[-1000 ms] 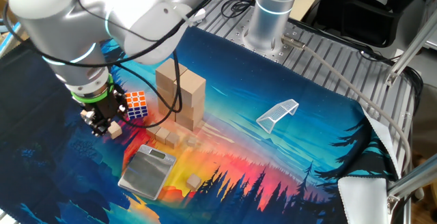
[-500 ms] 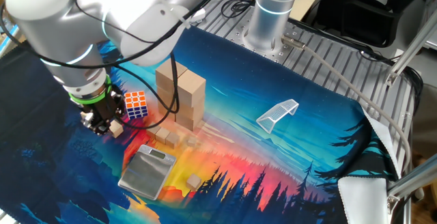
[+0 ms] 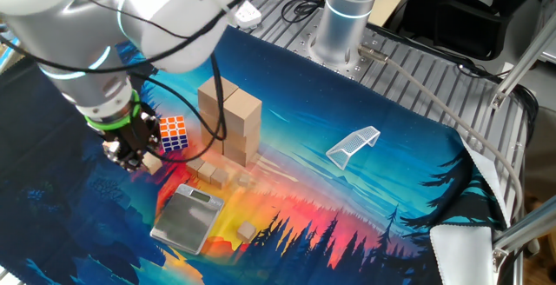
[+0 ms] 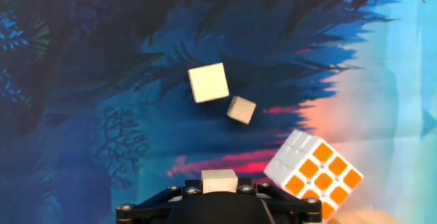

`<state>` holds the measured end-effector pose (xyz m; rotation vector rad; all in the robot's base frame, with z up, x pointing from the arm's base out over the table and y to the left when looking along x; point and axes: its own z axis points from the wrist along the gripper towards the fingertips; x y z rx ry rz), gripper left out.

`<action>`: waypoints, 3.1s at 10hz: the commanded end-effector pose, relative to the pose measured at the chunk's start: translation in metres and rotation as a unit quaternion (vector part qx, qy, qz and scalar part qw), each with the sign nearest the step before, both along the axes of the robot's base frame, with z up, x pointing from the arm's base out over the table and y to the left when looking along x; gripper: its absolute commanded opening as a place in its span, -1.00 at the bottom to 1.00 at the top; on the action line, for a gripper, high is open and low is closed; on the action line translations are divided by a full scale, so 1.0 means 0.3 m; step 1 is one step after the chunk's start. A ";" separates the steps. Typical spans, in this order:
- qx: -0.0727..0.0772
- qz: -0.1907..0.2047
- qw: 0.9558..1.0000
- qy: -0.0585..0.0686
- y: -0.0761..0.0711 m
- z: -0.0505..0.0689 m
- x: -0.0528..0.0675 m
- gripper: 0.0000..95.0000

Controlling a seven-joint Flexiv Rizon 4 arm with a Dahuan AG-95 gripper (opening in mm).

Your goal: Stack the blocks into a pyramid shape

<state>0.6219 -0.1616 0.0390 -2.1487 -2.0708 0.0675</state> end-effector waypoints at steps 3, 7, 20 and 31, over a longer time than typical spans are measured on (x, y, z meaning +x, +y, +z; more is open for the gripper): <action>-0.002 0.002 1.000 0.002 0.069 0.036 -0.072 -1.00; 0.010 -0.008 1.000 0.005 0.121 0.060 -0.121 -1.00; 0.015 -0.019 1.000 0.004 0.229 0.083 -0.182 -1.00; 0.008 -0.002 1.000 -0.009 0.258 0.048 -0.174 -1.00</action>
